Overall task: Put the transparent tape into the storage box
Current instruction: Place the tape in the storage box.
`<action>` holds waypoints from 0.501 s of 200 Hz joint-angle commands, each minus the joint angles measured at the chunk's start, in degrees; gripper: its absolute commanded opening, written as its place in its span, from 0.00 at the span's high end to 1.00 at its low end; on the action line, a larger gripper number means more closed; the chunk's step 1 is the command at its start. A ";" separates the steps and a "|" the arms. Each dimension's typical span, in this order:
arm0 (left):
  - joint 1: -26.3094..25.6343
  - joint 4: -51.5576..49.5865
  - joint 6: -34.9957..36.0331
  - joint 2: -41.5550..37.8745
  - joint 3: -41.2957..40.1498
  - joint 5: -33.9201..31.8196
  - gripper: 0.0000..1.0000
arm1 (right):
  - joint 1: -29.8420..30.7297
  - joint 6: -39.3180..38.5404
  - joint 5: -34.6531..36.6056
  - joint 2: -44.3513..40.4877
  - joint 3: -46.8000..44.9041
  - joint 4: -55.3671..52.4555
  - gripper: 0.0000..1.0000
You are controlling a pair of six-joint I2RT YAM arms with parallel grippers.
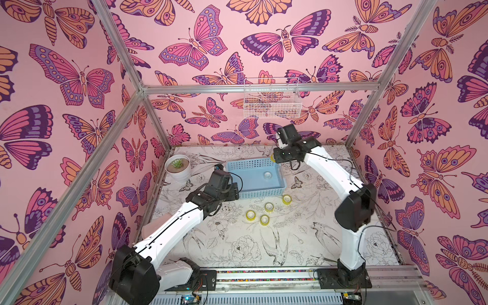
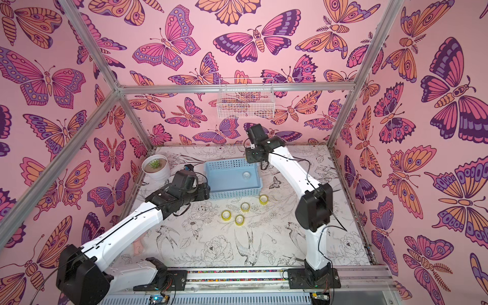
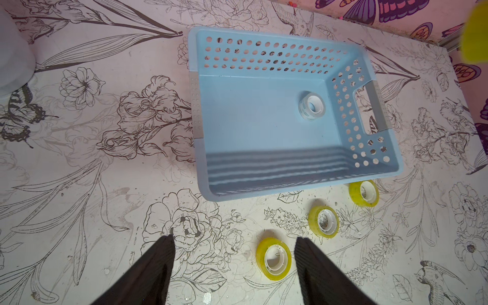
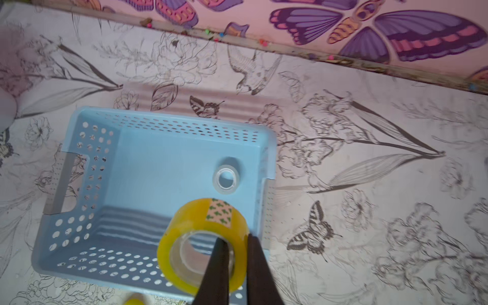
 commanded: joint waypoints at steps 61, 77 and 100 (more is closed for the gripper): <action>1.39 -2.19 -0.25 -3.33 -2.35 0.25 0.22 | 3.60 -3.30 -3.97 17.81 11.11 -0.36 1.00; 1.79 -2.21 -0.08 -3.03 -2.36 0.75 0.22 | 3.67 -3.34 -4.32 20.31 13.08 -0.78 1.00; 2.69 -2.25 0.17 -2.42 -2.18 1.45 0.22 | 3.71 -3.37 -4.21 23.68 15.77 -1.07 1.00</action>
